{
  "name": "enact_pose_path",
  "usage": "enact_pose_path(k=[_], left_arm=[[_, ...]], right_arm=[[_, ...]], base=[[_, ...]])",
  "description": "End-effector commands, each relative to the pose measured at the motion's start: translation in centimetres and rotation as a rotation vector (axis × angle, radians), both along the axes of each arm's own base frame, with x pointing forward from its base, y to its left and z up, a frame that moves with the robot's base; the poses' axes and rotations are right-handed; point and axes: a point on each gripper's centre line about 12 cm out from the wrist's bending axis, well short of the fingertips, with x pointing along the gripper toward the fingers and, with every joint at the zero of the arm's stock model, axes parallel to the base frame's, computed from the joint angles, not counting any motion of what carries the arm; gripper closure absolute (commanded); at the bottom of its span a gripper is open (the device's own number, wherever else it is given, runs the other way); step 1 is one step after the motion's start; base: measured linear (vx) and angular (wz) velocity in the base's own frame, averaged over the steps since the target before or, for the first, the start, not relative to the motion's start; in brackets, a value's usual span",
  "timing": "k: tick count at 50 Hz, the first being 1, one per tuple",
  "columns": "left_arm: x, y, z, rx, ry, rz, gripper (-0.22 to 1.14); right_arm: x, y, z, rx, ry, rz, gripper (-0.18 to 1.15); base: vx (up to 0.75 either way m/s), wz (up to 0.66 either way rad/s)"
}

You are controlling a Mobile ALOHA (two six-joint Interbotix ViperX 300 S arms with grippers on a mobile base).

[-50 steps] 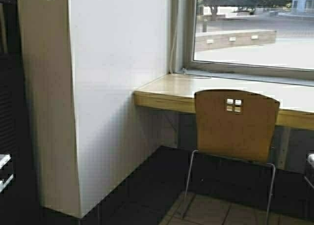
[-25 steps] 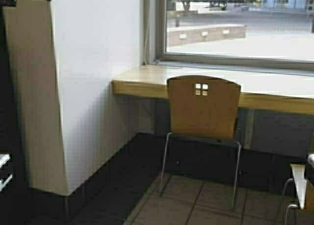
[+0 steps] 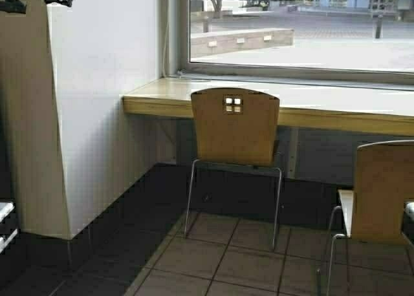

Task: Push the chairs under the table

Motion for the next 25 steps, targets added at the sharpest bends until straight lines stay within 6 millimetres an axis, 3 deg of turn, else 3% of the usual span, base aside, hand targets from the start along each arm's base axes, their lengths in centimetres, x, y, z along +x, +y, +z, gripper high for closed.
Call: enact_pose_path(k=[1, 15, 25], left_arm=[[0.3, 0.0, 0.7, -0.004, -0.021, 0.002, -0.09], [-0.2, 0.1, 0.4, -0.007, -0.023, 0.003, -0.09], [-0.4, 0.2, 0.6, -0.015, -0.032, 0.004, -0.09]], right_arm=[[0.4, 0.3, 0.8, 0.014, -0.015, 0.001, 0.06], [0.8, 0.5, -1.1, 0.013, 0.044, -0.005, 0.06], [1.6, 0.8, -3.7, -0.014, 0.122, -0.005, 0.06]], base=[[-0.17, -0.21], [-0.11, -0.25], [-0.06, -0.36]])
